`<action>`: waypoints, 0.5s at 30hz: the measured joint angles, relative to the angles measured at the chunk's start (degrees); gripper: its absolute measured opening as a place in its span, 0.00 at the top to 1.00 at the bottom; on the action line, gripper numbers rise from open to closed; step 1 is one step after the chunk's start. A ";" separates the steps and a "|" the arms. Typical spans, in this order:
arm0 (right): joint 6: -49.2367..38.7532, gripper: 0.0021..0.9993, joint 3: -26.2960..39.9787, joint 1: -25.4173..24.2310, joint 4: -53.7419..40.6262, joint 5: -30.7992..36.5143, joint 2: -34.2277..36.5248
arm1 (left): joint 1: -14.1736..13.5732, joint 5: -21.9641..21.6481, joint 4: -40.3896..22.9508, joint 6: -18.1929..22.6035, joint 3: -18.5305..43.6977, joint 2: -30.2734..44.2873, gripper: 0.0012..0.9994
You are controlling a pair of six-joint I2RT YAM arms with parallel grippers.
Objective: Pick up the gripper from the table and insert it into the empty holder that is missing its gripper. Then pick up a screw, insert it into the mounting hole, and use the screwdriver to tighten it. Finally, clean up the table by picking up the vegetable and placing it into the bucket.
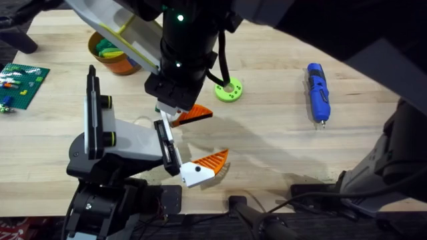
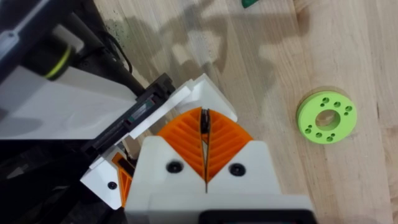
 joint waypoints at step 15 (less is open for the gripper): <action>0.03 0.99 0.00 -0.01 -0.39 0.00 -0.01 | -0.01 0.05 0.07 -0.16 0.00 -0.01 0.01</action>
